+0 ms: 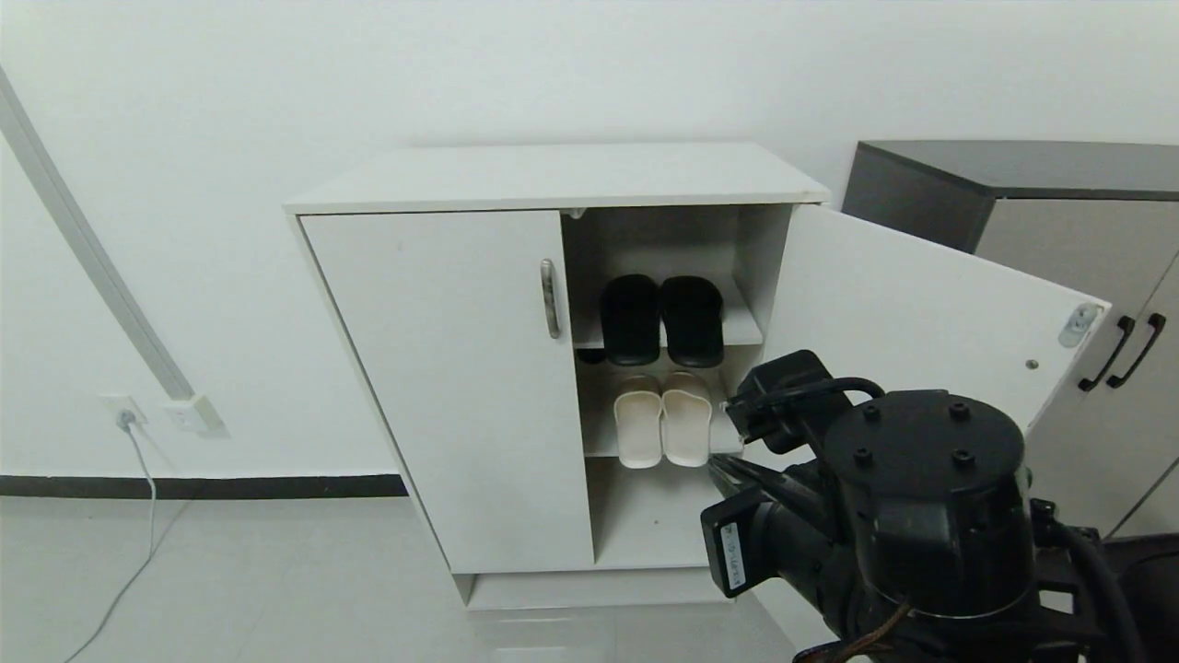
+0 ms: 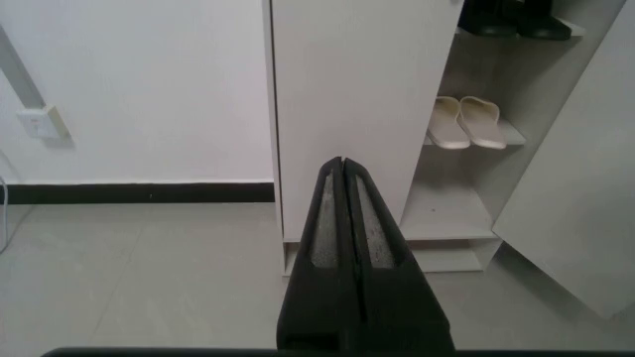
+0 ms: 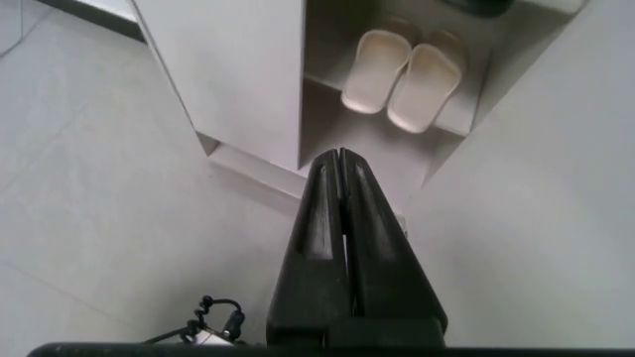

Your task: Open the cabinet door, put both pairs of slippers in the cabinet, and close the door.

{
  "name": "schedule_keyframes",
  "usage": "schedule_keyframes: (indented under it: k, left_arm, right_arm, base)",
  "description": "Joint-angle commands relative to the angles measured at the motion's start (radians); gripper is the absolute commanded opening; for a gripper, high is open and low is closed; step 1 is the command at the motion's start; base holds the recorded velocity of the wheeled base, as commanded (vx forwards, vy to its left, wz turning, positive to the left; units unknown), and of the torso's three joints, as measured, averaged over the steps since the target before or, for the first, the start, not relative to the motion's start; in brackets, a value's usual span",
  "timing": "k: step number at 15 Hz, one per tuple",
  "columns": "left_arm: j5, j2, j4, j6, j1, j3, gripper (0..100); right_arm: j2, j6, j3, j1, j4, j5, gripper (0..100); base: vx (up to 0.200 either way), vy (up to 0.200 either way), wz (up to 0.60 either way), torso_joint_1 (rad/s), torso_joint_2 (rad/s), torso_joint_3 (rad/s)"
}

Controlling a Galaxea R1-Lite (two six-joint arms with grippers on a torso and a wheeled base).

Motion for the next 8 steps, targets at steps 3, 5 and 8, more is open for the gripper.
schedule_keyframes:
  k: [3, 5, 8]
  left_arm:
    - [0.0, 0.001, 0.0, 0.0, 0.0, 0.0, 0]
    - [0.0, 0.001, 0.0, 0.0, 0.0, 0.0, 0]
    - [0.0, 0.001, 0.0, 0.0, 0.0, 0.0, 0]
  right_arm:
    - [0.004, -0.001, 0.0, 0.002, 0.0, 0.0, 0]
    - [0.004, -0.001, 0.0, 0.0, 0.0, 0.0, 0]
    - [0.003, -0.001, 0.0, 0.002, 0.0, -0.001, 0]
  base:
    - [0.0, 0.0, 0.0, 0.139, -0.45, -0.333]
    - [0.0, 0.0, 0.0, 0.141, -0.47, -0.332]
    - [0.0, 0.0, 0.0, 0.165, -0.48, -0.323]
